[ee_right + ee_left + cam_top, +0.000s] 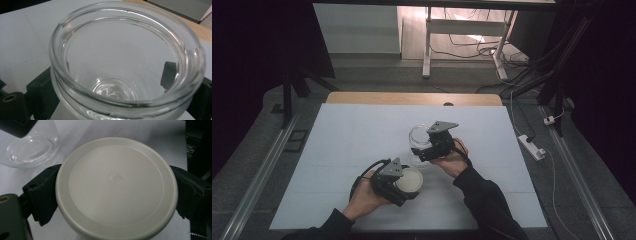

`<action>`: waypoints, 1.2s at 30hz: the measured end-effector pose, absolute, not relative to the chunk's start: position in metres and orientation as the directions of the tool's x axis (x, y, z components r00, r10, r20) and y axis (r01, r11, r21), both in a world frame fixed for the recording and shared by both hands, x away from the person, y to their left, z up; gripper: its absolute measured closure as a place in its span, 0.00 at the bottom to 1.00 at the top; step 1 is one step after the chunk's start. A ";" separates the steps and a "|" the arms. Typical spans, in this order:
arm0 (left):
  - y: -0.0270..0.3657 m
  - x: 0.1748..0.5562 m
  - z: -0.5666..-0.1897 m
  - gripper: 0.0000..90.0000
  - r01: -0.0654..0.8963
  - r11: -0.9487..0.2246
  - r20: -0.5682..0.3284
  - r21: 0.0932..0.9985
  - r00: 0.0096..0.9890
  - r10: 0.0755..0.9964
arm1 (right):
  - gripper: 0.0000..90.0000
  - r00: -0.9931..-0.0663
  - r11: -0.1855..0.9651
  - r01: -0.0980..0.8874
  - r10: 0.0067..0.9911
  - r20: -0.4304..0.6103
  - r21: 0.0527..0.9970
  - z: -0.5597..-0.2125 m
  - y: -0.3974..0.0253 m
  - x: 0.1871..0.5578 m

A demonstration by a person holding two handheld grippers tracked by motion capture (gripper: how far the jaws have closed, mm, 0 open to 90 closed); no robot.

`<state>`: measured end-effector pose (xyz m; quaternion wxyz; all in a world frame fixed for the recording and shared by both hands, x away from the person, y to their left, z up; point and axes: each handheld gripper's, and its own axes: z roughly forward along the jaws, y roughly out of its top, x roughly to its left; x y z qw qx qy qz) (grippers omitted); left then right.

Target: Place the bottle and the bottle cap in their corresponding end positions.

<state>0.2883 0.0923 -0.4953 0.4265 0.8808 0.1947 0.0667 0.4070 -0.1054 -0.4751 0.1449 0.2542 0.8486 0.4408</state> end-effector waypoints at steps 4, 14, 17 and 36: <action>0.090 0.291 -0.500 0.09 0.289 -0.562 -0.048 0.775 0.914 0.404 | 0.07 -0.825 0.481 0.306 0.565 -0.023 0.821 -0.476 -0.104 0.412; 0.083 0.296 -0.511 0.09 0.282 -0.576 -0.036 0.767 0.916 0.400 | 0.07 -0.814 0.486 0.306 0.580 -0.041 0.818 -0.480 -0.093 0.426; 0.082 0.297 -0.514 0.09 0.273 -0.589 -0.025 0.761 0.919 0.393 | 0.07 -0.808 0.486 0.307 0.587 -0.045 0.818 -0.481 -0.090 0.429; 0.070 0.307 -0.531 0.09 0.287 -0.630 -0.010 0.722 0.914 0.406 | 0.07 -0.794 0.501 0.313 0.604 -0.067 0.807 -0.492 -0.074 0.448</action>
